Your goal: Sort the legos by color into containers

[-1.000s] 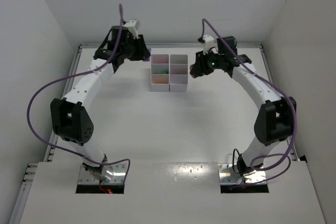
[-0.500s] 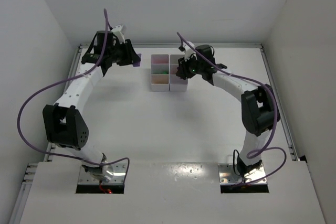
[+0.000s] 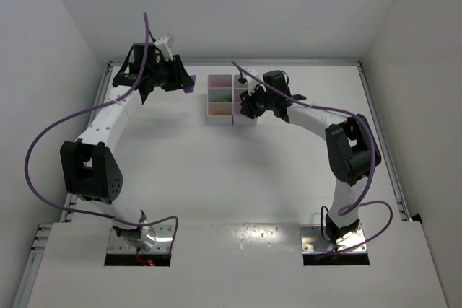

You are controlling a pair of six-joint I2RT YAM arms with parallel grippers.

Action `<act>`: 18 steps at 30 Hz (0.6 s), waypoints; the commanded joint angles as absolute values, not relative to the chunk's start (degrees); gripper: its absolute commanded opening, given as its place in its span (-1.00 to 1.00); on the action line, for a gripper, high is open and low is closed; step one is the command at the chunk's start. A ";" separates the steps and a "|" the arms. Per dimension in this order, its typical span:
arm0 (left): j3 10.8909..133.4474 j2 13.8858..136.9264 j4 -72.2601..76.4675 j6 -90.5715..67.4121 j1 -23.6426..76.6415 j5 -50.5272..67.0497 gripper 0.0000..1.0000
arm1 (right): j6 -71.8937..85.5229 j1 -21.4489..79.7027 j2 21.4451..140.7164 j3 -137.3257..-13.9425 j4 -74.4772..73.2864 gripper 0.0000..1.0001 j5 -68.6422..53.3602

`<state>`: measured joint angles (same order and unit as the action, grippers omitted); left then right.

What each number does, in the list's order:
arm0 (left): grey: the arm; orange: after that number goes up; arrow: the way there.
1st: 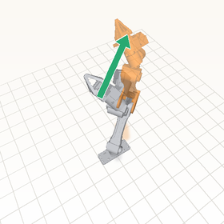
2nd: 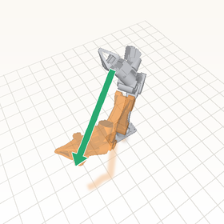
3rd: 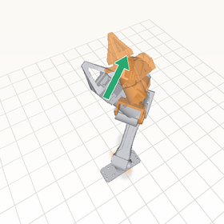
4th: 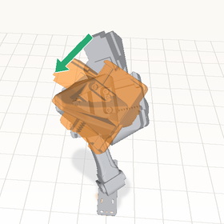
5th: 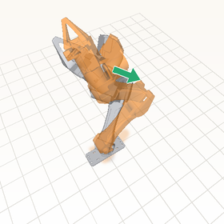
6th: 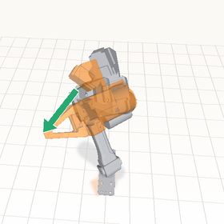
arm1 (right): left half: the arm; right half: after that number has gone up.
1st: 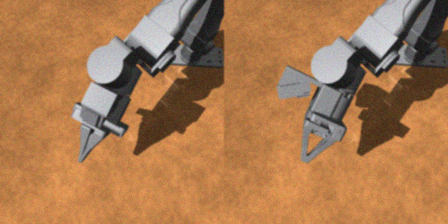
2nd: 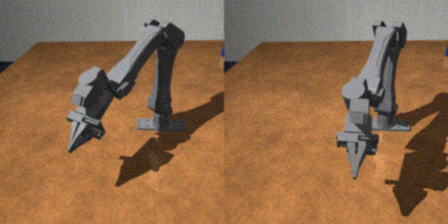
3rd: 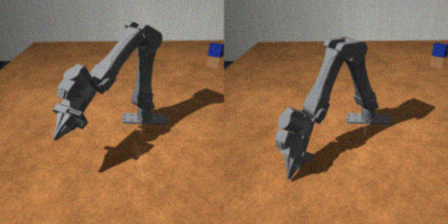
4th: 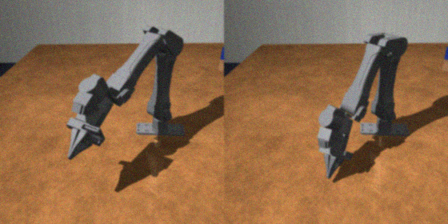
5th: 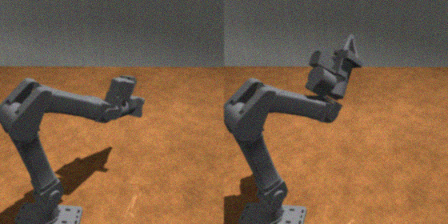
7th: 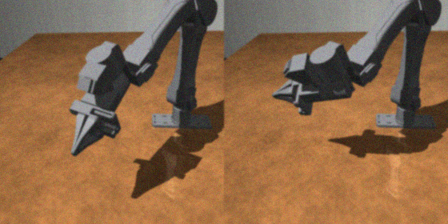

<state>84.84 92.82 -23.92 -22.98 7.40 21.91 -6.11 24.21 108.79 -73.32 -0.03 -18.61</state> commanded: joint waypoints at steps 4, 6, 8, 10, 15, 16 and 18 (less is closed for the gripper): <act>87.54 93.43 -22.50 -23.47 6.86 23.73 -1.00 | -10.90 24.96 108.90 -70.32 5.35 -0.72 -18.81; 87.54 93.43 -22.50 -23.47 6.86 24.25 -1.00 | -11.51 24.96 109.51 -70.31 5.97 -0.72 -18.11; 87.54 93.43 -22.50 -23.47 6.86 24.26 -1.00 | -11.51 24.96 110.12 -70.31 6.67 -0.72 -17.58; 87.01 93.43 -22.50 -23.47 6.86 24.26 -1.00 | -12.12 24.96 110.13 -70.31 7.20 -0.72 -17.58; 86.40 93.43 -22.50 -23.47 6.86 24.78 -1.00 | -12.66 24.96 109.60 -70.84 7.73 -0.72 -18.11; 86.40 93.43 -22.50 -23.47 6.86 24.79 -1.00 | -12.66 24.96 109.60 -70.84 7.73 -0.72 -18.11; 86.40 93.43 -22.50 -23.47 6.86 24.79 -1.00 | -12.66 24.96 109.60 -71.37 7.73 -0.72 -18.11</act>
<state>85.01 93.78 -23.90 -22.98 7.40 23.40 -11.40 24.75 109.84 -70.35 4.19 -17.52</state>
